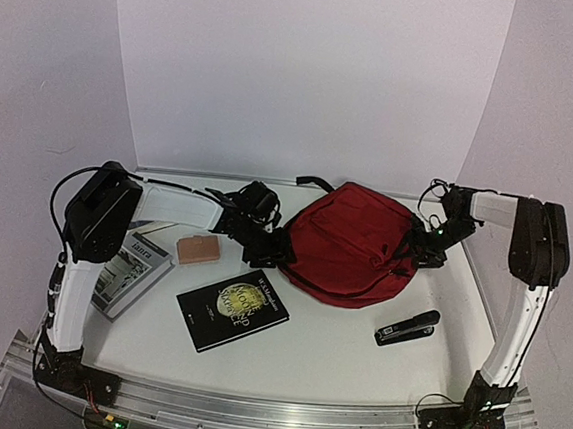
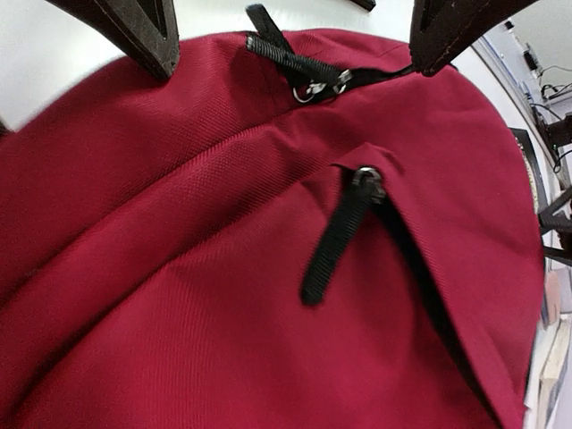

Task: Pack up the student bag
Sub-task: Adjust the student bag at the center of the board.

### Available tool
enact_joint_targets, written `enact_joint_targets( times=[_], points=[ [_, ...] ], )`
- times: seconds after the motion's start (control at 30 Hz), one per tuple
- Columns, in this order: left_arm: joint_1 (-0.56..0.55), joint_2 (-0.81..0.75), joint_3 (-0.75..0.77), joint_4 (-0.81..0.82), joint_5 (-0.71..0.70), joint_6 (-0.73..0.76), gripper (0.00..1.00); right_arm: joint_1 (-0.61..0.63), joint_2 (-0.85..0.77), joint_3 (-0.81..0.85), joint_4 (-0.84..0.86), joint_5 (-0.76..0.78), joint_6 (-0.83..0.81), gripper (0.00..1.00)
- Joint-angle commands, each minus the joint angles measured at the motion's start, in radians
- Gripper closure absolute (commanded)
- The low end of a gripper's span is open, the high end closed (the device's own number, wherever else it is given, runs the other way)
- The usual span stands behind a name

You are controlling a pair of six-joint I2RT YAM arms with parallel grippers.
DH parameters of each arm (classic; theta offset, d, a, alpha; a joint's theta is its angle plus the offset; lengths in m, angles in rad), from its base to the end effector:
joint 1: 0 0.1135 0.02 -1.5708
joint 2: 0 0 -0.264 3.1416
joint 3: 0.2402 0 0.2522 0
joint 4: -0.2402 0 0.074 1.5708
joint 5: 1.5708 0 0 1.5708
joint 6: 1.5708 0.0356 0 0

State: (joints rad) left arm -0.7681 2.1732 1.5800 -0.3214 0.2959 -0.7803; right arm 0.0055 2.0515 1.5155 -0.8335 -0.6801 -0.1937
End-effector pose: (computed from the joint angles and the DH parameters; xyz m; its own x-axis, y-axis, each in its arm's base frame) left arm 0.3324 -0.3355 0.1582 -0.9625 -0.0058 -0.2711 0.1624 0.7883 -0.5934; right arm 0.4035 0.0246 0.1744 -0.9364 -0.1548 -0.3148 -0.3162 0.7613 0.5662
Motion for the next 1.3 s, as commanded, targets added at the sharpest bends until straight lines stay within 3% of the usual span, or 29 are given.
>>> enact_joint_targets(
  times=[0.0, 0.13, 0.27, 0.37, 0.5, 0.57, 0.67, 0.77, 0.9, 1.07, 1.27],
  points=[
    [0.048, 0.054, 0.063, 0.068, 0.029, -0.026, 0.5, 0.043, 0.02, -0.048, -0.018, -0.053, -0.02, 0.12],
    [0.109, 0.097, 0.117, 0.069, 0.024, -0.012, 0.61, 0.098, 0.007, -0.1, -0.018, -0.11, -0.027, 0.15],
    [0.158, 0.163, 0.256, -0.017, 0.011, 0.058, 0.64, 0.13, -0.038, -0.131, -0.018, -0.221, -0.026, 0.14],
    [0.172, 0.172, 0.347, -0.124, -0.044, 0.143, 0.51, 0.126, -0.083, -0.129, -0.019, -0.258, -0.012, 0.14],
    [0.164, 0.019, 0.24, -0.076, -0.061, 0.275, 0.26, 0.054, -0.154, -0.125, -0.015, -0.302, 0.013, 0.14],
    [0.148, -0.062, 0.2, -0.063, -0.065, 0.355, 0.19, 0.008, -0.175, -0.109, -0.013, -0.298, 0.035, 0.16],
    [0.086, -0.113, 0.199, -0.099, -0.084, 0.513, 0.15, -0.054, -0.181, -0.078, -0.009, -0.141, 0.071, 0.2],
    [0.003, -0.096, 0.256, -0.16, -0.102, 0.658, 0.14, -0.059, -0.179, -0.086, 0.015, 0.025, 0.123, 0.21],
    [-0.071, 0.009, 0.389, -0.234, -0.074, 0.78, 0.15, -0.059, -0.139, -0.109, 0.058, 0.112, 0.185, 0.16],
    [-0.104, 0.119, 0.533, -0.289, -0.019, 0.834, 0.19, -0.057, -0.065, -0.117, 0.135, 0.065, 0.246, 0.18],
    [-0.134, 0.125, 0.493, -0.208, 0.041, 0.949, 0.23, -0.023, -0.057, -0.178, 0.203, -0.055, 0.275, 0.32]
  ],
)
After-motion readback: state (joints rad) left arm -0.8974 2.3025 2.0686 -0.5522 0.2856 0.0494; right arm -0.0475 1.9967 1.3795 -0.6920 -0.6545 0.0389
